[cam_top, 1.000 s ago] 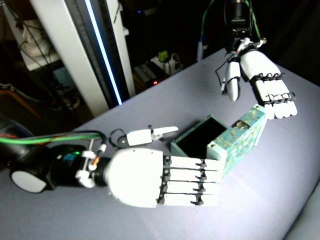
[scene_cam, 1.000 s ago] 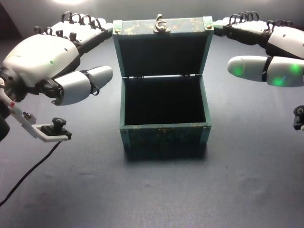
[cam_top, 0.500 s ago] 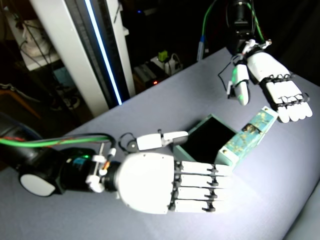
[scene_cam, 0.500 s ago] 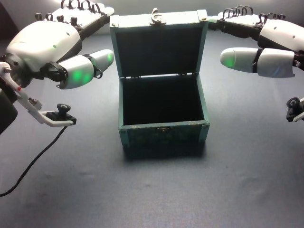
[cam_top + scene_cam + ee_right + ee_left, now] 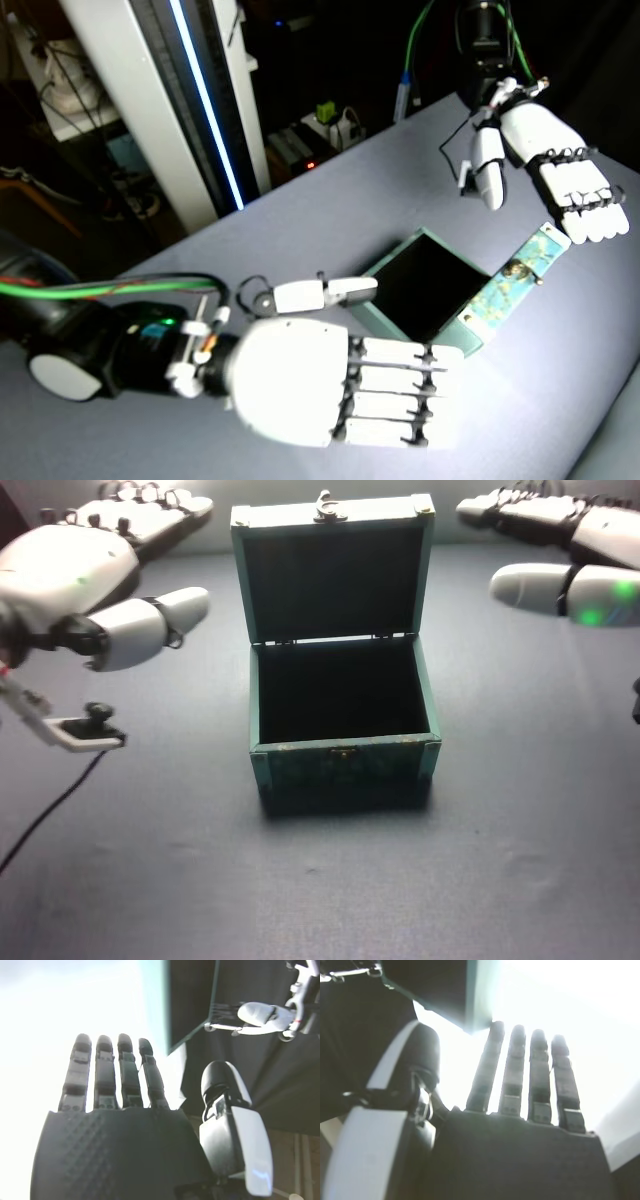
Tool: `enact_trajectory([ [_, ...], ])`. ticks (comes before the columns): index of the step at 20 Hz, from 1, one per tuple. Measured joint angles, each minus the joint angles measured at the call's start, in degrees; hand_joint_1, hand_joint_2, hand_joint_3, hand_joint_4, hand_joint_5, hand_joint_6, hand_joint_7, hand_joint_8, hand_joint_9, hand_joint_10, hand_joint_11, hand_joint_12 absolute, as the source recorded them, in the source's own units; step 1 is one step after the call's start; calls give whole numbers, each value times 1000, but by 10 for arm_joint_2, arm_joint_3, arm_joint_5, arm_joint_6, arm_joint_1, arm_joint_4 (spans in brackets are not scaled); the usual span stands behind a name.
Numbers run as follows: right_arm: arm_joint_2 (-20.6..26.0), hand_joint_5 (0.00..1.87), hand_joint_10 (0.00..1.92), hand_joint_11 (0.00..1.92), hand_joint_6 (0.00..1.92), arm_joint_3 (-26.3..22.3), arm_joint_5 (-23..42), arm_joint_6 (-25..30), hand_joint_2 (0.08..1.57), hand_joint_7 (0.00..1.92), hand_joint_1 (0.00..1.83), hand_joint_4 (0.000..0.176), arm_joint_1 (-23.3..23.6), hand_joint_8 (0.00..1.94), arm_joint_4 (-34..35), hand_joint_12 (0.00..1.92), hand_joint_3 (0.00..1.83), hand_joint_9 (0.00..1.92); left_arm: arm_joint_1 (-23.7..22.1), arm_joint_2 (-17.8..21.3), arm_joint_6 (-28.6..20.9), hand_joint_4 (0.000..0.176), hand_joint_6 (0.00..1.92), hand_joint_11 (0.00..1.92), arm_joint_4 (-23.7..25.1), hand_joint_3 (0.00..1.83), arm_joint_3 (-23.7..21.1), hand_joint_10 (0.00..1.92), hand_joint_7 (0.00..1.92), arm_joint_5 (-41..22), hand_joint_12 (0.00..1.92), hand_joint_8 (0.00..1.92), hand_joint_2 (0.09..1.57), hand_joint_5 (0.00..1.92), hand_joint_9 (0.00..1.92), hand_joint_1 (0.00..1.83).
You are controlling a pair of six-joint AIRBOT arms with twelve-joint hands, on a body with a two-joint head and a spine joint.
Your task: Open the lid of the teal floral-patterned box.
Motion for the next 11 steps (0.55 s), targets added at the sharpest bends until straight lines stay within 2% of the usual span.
enact_trajectory([
  [1,7,141,1,18,1,-21,-1,-29,1335,130,0,0,0,0,30,127,0,82,7,11,2,5,0,25,-8,0,-9,0,83,-16,29,0,1357,99,29,0],
  [2,19,165,5,43,7,-47,3,-59,1278,140,0,0,-3,3,43,144,0,96,19,22,3,5,0,4,-17,0,-21,0,60,-40,5,0,1334,97,5,0],
  [4,46,138,0,12,1,-94,52,-86,1294,106,0,0,-21,0,49,133,0,59,54,49,3,0,2,9,-19,0,-59,7,81,-106,5,10,1378,102,21,0],
  [6,72,230,1,38,3,-132,119,-91,1442,181,0,0,-42,1,63,177,5,108,94,74,3,0,0,0,-19,0,-100,0,8,-182,0,0,1364,9,0,0],
  [7,83,230,1,38,3,-148,154,-98,1442,181,0,0,-54,1,76,177,5,108,109,81,1,0,0,0,-17,0,-111,0,8,-215,0,0,1364,9,0,0],
  [8,98,305,1,5,1,-169,215,-102,1472,249,87,0,-76,2,100,467,1,181,129,86,-9,0,1,0,-14,0,-120,0,2,-261,0,0,1375,4,0,0],
  [9,107,324,15,51,5,-184,262,-112,1477,305,203,0,-99,14,118,497,0,242,142,86,-20,0,10,8,-9,1,-123,4,25,-288,4,7,1405,35,15,135],
  [10,113,324,15,51,5,-196,290,-115,1477,305,203,0,-115,14,127,497,0,242,150,86,-36,0,10,8,-6,1,-123,4,25,-309,4,7,1405,35,15,135],
  [11,119,334,23,96,4,-206,308,-117,1495,359,303,0,-124,19,128,498,0,305,157,86,-50,0,5,1,-7,0,-123,4,30,-325,0,6,1392,32,18,307],
])
